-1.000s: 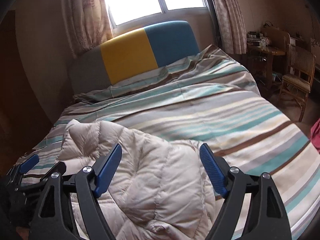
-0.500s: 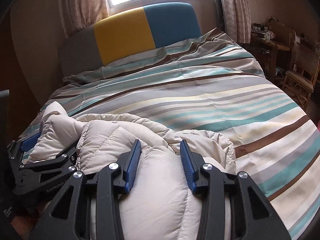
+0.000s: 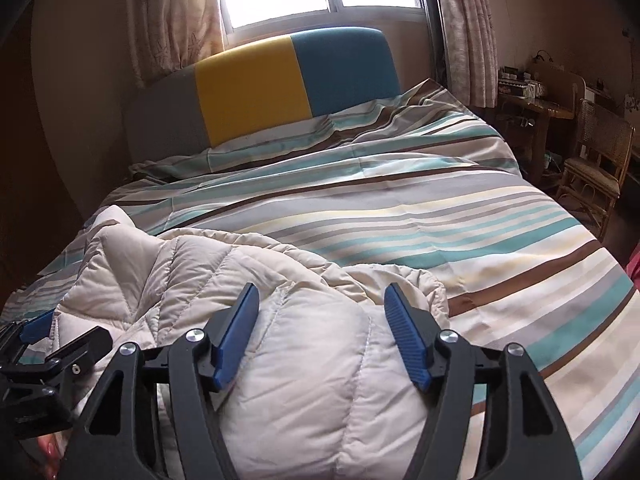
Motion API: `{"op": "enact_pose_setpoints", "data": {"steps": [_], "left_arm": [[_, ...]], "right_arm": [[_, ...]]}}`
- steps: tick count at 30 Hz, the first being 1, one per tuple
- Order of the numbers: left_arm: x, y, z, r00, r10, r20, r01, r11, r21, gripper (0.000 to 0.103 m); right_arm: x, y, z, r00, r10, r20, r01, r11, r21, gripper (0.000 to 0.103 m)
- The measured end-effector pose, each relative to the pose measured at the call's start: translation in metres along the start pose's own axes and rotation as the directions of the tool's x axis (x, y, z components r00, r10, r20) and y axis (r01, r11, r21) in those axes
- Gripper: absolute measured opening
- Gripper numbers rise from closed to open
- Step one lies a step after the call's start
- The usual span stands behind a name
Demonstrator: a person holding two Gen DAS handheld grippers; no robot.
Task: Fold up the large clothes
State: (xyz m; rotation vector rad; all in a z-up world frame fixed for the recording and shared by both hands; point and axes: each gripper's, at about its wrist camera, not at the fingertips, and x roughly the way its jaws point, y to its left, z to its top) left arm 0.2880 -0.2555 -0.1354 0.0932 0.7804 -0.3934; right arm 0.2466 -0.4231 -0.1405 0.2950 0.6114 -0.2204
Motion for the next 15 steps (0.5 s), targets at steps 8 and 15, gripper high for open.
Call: {"op": "enact_pose_setpoints", "data": {"steps": [8, 15], "left_arm": [[-0.031, 0.022, -0.021, 0.997, -0.065, 0.035, 0.068, 0.995, -0.067, 0.1], [-0.034, 0.049, -0.039, 0.991, -0.133, -0.016, 0.13, 0.983, -0.126, 0.1]], "right_arm": [[-0.048, -0.018, -0.021, 1.0, 0.01, -0.013, -0.009, 0.997, 0.081, 0.083], [-0.068, -0.052, -0.045, 0.988, 0.065, -0.14, -0.036, 0.979, 0.2, 0.09]]}}
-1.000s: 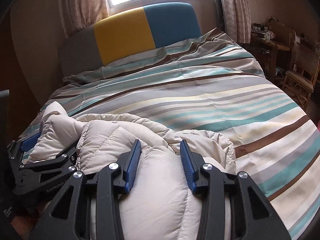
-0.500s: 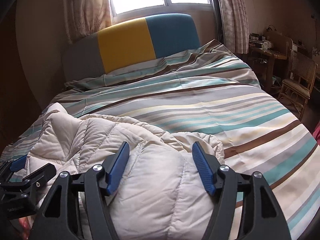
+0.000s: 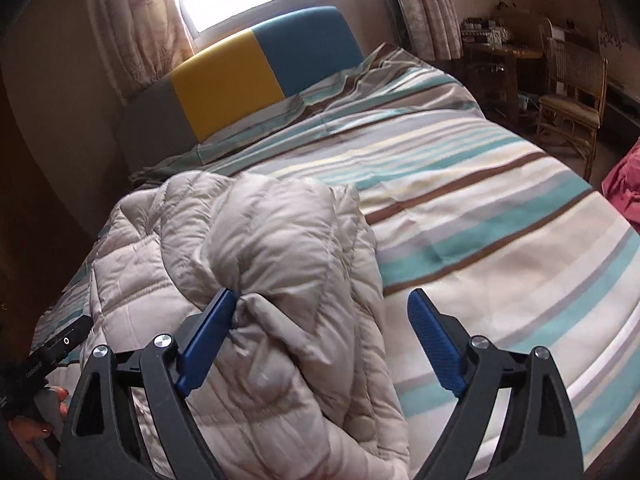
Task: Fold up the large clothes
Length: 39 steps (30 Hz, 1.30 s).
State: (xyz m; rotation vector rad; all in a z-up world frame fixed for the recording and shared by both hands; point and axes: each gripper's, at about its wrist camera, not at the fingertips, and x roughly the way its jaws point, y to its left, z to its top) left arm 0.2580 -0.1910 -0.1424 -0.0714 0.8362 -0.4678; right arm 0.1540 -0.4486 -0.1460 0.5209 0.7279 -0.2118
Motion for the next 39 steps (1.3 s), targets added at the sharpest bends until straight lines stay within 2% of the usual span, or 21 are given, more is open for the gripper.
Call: {"op": "enact_pose_setpoints", "data": {"steps": [2, 6, 10, 16, 18, 20, 22, 24, 29, 32, 36, 39], "left_arm": [[-0.001, 0.003, -0.004, 0.998, -0.056, -0.027, 0.055, 0.998, -0.018, 0.1], [0.002, 0.004, -0.01, 0.99, -0.12, -0.074, 0.119, 0.993, -0.018, 0.1], [0.009, 0.006, -0.012, 0.979, -0.166, -0.117, 0.164, 0.986, -0.024, 0.1], [0.021, 0.013, -0.012, 0.963, -0.2, -0.18, 0.194, 0.98, -0.052, 0.1], [0.029, 0.013, -0.014, 0.951, -0.23, -0.208, 0.216, 0.972, -0.089, 0.1], [0.032, 0.01, -0.015, 0.949, -0.232, -0.213, 0.215, 0.972, -0.099, 0.1], [0.03, -0.004, -0.014, 0.955, -0.214, -0.204, 0.211, 0.977, -0.035, 0.094], [0.021, -0.017, -0.011, 0.964, -0.191, -0.185, 0.198, 0.98, 0.021, 0.08], [-0.005, -0.039, -0.006, 0.976, -0.193, -0.103, 0.206, 0.969, 0.135, 0.064], [-0.024, -0.043, -0.003, 0.975, -0.221, -0.03, 0.223, 0.958, 0.181, 0.059], [-0.046, -0.038, 0.0, 0.977, -0.209, 0.05, 0.191, 0.951, 0.242, 0.056], [-0.058, -0.023, 0.004, 0.975, -0.202, 0.091, 0.175, 0.954, 0.244, 0.055]], "right_arm": [[0.002, -0.005, -0.006, 0.999, 0.023, -0.043, -0.023, 1.0, 0.004, 0.093], [0.01, -0.018, -0.014, 0.99, 0.095, -0.1, -0.088, 0.994, 0.067, 0.093], [0.028, -0.025, -0.014, 0.963, 0.2, -0.181, -0.168, 0.97, 0.176, 0.093], [0.044, -0.022, -0.012, 0.925, 0.283, -0.253, -0.234, 0.95, 0.205, 0.094], [0.047, -0.02, -0.01, 0.916, 0.305, -0.26, -0.257, 0.945, 0.204, 0.091], [0.049, -0.019, -0.009, 0.903, 0.338, -0.263, -0.287, 0.933, 0.216, 0.085], [0.051, -0.018, -0.008, 0.893, 0.367, -0.261, -0.312, 0.922, 0.23, 0.081], [0.049, -0.016, -0.008, 0.888, 0.39, -0.246, -0.336, 0.913, 0.234, 0.077], [0.031, -0.01, -0.01, 0.88, 0.444, -0.169, -0.408, 0.888, 0.211, 0.071], [0.022, -0.008, -0.013, 0.866, 0.483, -0.129, -0.447, 0.864, 0.231, 0.07], [0.018, 0.01, -0.013, 0.848, 0.519, -0.111, -0.489, 0.845, 0.215, 0.069], [0.021, 0.025, -0.014, 0.835, 0.541, -0.096, -0.514, 0.831, 0.215, 0.069]]}}
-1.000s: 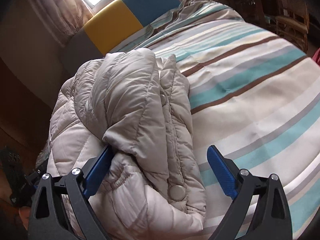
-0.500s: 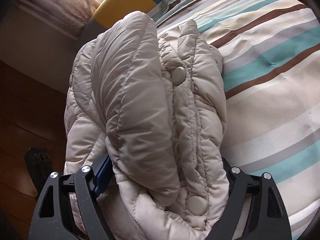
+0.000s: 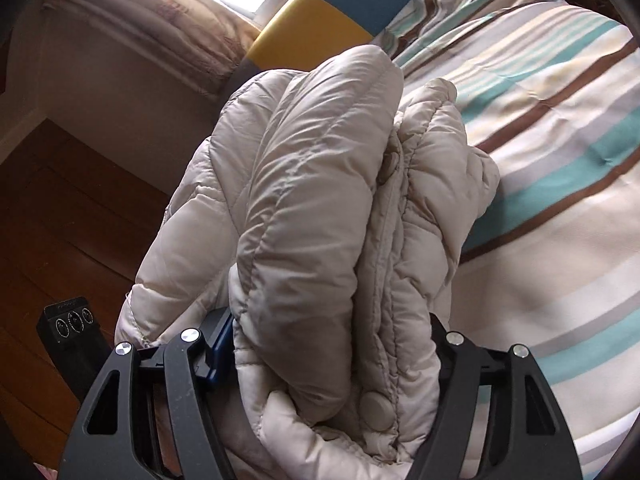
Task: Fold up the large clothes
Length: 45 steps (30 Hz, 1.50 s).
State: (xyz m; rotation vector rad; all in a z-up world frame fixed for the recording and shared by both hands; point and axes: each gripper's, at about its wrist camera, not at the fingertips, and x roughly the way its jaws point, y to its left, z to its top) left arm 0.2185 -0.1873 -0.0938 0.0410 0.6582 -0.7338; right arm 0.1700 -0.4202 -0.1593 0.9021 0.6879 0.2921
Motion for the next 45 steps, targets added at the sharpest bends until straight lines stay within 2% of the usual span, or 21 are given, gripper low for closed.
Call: {"op": "enact_pose_setpoints", "data": {"steps": [5, 11, 14, 18, 22, 25, 29, 31, 33, 35, 38, 41, 43, 45], "left_arm": [[-0.014, 0.024, 0.001, 0.997, 0.077, 0.029, -0.076, 0.997, -0.002, 0.055], [-0.039, 0.074, -0.015, 0.982, 0.184, 0.037, -0.179, 0.978, -0.109, 0.055], [-0.056, 0.105, -0.026, 0.971, 0.237, 0.035, -0.227, 0.958, -0.175, 0.055], [-0.074, 0.143, -0.038, 0.946, 0.324, 0.011, -0.313, 0.922, -0.227, 0.055], [-0.081, 0.172, -0.059, 0.925, 0.378, -0.046, -0.374, 0.88, -0.292, 0.057], [-0.078, 0.177, -0.073, 0.906, 0.417, -0.064, -0.417, 0.861, -0.291, 0.062], [-0.075, 0.168, -0.081, 0.887, 0.459, -0.054, -0.457, 0.856, -0.24, 0.069], [-0.073, 0.164, -0.077, 0.881, 0.469, -0.057, -0.469, 0.856, -0.218, 0.074], [-0.074, 0.16, -0.075, 0.87, 0.489, -0.059, -0.491, 0.852, -0.179, 0.083], [-0.076, 0.156, -0.081, 0.869, 0.492, -0.055, -0.494, 0.855, -0.158, 0.083], [-0.068, 0.154, -0.087, 0.864, 0.5, -0.057, -0.503, 0.851, -0.153, 0.083], [-0.069, 0.162, -0.084, 0.871, 0.486, -0.075, -0.491, 0.851, -0.188, 0.083], [-0.079, 0.16, -0.08, 0.875, 0.476, -0.09, -0.483, 0.846, -0.225, 0.083], [-0.093, 0.152, -0.072, 0.874, 0.479, -0.085, -0.483, 0.837, -0.257, 0.087]], "right_arm": [[0.031, 0.027, 0.003, 1.0, 0.007, -0.018, -0.008, 0.998, -0.057, 0.069], [0.086, 0.076, 0.001, 0.998, -0.014, -0.065, 0.002, 0.981, -0.193, 0.069], [0.118, 0.101, -0.003, 0.995, -0.028, -0.097, 0.002, 0.966, -0.26, 0.069], [0.153, 0.129, -0.019, 0.99, -0.061, -0.127, 0.015, 0.942, -0.336, 0.069], [0.178, 0.139, -0.039, 0.983, -0.136, -0.125, 0.075, 0.911, -0.406, 0.072], [0.181, 0.138, -0.053, 0.974, -0.202, -0.102, 0.136, 0.884, -0.448, 0.076], [0.175, 0.125, -0.059, 0.957, -0.287, -0.045, 0.233, 0.851, -0.47, 0.077], [0.159, 0.116, -0.062, 0.947, -0.32, -0.015, 0.28, 0.849, -0.447, 0.077], [0.139, 0.107, -0.069, 0.935, -0.354, 0.024, 0.328, 0.837, -0.439, 0.077], [0.129, 0.1, -0.079, 0.924, -0.381, 0.038, 0.357, 0.821, -0.446, 0.077], [0.134, 0.105, -0.089, 0.912, -0.408, 0.041, 0.384, 0.814, -0.436, 0.076], [0.131, 0.118, -0.096, 0.898, -0.436, 0.062, 0.415, 0.789, -0.453, 0.077], [0.124, 0.128, -0.094, 0.9, -0.433, 0.054, 0.409, 0.793, -0.453, 0.077], [0.101, 0.145, -0.088, 0.918, -0.383, 0.099, 0.385, 0.808, -0.446, 0.077]]}}
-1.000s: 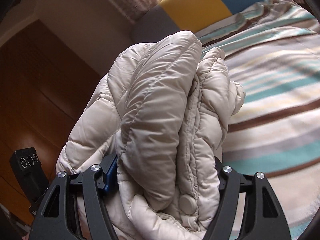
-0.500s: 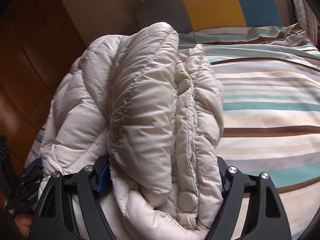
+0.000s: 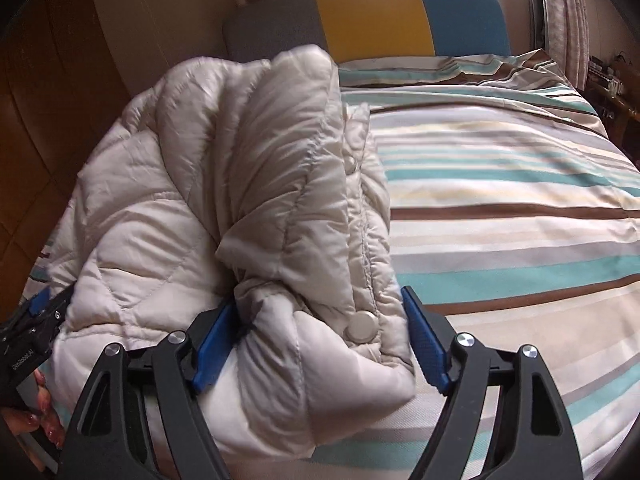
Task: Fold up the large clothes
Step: 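Lower the bundle onto the bed and open both tools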
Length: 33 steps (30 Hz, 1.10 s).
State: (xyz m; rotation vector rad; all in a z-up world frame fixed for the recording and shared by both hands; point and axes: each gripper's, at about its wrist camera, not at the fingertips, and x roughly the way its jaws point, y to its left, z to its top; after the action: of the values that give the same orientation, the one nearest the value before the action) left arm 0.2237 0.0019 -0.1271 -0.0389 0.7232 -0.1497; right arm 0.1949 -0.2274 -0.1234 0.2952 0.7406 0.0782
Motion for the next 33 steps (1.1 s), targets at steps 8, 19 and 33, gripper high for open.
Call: {"op": "enact_pose_setpoints", "data": {"steps": [8, 19, 33], "left_arm": [[-0.004, -0.046, 0.033, 0.999, -0.033, 0.03, 0.032, 0.998, 0.059, 0.095], [0.037, -0.067, -0.01, 0.998, 0.048, 0.027, -0.054, 0.95, 0.308, 0.097], [-0.036, -0.036, -0.018, 0.999, 0.043, 0.02, -0.042, 0.999, -0.01, 0.1]], "right_arm": [[0.011, 0.014, 0.064, 0.989, -0.109, 0.099, 0.114, 0.992, -0.054, 0.081], [0.068, -0.026, 0.027, 0.981, -0.187, -0.049, 0.187, 0.982, -0.011, 0.083], [-0.038, 0.009, 0.006, 0.998, -0.045, 0.04, 0.045, 0.999, -0.011, 0.1]]}}
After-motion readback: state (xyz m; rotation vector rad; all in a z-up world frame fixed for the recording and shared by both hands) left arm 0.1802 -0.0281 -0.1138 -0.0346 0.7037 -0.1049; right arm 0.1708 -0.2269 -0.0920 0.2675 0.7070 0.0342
